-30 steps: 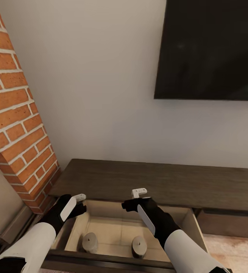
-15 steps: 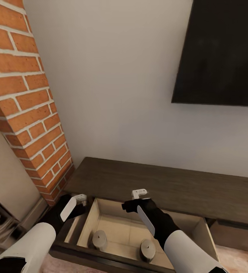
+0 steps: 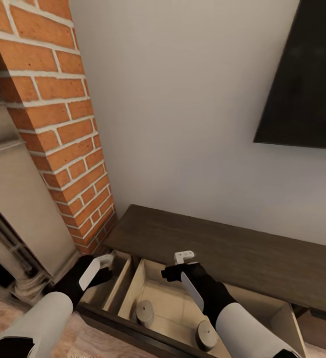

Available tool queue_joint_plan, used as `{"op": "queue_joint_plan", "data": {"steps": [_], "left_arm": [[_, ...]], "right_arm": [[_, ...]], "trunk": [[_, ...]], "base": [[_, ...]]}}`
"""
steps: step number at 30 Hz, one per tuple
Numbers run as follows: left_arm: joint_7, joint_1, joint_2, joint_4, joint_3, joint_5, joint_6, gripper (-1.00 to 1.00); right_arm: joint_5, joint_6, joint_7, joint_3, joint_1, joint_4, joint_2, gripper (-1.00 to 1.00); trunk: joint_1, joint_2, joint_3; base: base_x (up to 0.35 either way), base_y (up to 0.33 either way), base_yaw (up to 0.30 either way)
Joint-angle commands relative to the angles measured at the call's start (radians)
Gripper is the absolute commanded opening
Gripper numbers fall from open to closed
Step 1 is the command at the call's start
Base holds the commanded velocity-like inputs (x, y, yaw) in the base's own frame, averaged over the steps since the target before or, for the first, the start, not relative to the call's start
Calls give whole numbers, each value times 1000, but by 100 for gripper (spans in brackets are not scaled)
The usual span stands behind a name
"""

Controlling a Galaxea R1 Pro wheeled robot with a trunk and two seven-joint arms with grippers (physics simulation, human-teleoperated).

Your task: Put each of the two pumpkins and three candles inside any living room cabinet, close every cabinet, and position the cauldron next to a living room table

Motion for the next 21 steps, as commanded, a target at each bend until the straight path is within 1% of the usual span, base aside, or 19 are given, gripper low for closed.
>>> {"op": "queue_joint_plan", "data": {"steps": [1,4,8,10,12,13,19,20,21], "left_arm": [[0,0,1,0,0,0,0,100],[-1,0,17,-1,4,1,0,100],[0,1,23,1,17,0,-1,100],[-1,4,46,33,20,0,-4,100],[-1,9,79,60,22,0,-7,100],[-2,16,83,85,22,0,-10,100],[-7,22,86,190,22,1,-17,100],[-8,23,87,226,22,1,-18,100],[-10,23,87,244,22,1,-20,100]], "right_arm": [[1,0,0,0,0,9,0,100],[4,-1,1,-1,0,14,0,100],[3,-2,2,-1,0,22,0,100],[3,-2,2,-1,0,26,0,100],[4,2,2,5,0,28,0,100],[4,3,2,6,0,28,0,100],[2,3,4,7,0,32,0,100],[2,1,4,6,0,38,0,100],[3,0,3,6,0,43,0,100]], "trunk": [[-4,7,2],[-15,28,10],[-31,56,20],[-38,70,25],[-46,84,30],[-50,91,32],[-73,133,48],[-77,140,50],[-81,147,53]], "base": [[0,0,226],[0,0,257],[0,0,274],[0,0,278],[0,0,278],[0,0,278],[0,0,279],[0,0,279],[0,0,279]]}}
